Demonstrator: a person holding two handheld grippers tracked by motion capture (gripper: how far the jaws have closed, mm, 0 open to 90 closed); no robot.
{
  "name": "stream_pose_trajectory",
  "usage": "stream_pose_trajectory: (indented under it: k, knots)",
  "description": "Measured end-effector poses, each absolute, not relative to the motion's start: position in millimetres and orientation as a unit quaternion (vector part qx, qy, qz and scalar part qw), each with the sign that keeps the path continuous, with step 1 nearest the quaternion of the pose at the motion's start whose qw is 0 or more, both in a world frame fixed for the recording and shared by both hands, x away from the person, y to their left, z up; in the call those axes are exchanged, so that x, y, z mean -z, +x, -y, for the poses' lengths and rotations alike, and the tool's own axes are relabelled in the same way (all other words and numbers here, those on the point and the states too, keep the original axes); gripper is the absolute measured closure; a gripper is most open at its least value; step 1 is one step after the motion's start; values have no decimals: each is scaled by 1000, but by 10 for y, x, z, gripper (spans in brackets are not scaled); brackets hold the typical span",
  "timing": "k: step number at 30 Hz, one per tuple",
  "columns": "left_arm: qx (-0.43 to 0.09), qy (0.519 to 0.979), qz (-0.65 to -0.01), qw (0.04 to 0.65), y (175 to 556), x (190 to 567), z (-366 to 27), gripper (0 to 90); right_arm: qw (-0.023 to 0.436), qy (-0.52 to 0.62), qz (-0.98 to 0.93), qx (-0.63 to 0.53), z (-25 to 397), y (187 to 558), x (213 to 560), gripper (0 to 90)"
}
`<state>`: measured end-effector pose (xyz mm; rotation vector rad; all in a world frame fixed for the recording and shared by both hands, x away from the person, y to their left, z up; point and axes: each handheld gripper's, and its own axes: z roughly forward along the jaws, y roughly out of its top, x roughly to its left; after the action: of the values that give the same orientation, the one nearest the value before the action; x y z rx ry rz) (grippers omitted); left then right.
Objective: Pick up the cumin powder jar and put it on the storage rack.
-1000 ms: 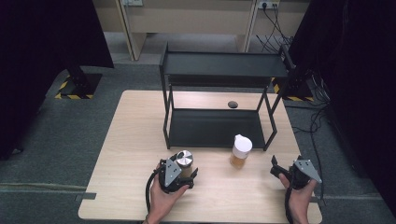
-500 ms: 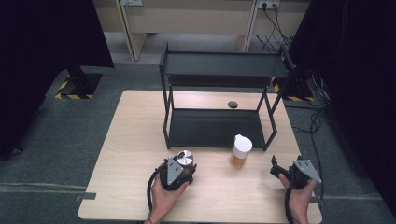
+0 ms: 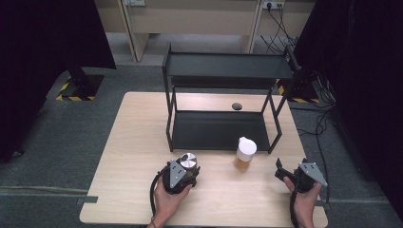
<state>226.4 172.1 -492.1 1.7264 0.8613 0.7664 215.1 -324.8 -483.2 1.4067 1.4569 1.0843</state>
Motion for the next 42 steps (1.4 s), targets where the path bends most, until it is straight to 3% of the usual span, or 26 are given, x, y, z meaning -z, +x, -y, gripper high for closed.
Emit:
stream_pose_trajectory:
  k: [42]
  knots:
    - [-333,698,-350,528,2200,4959,-1738,303,411,556,-580,-430,3244,2148,4835,8]
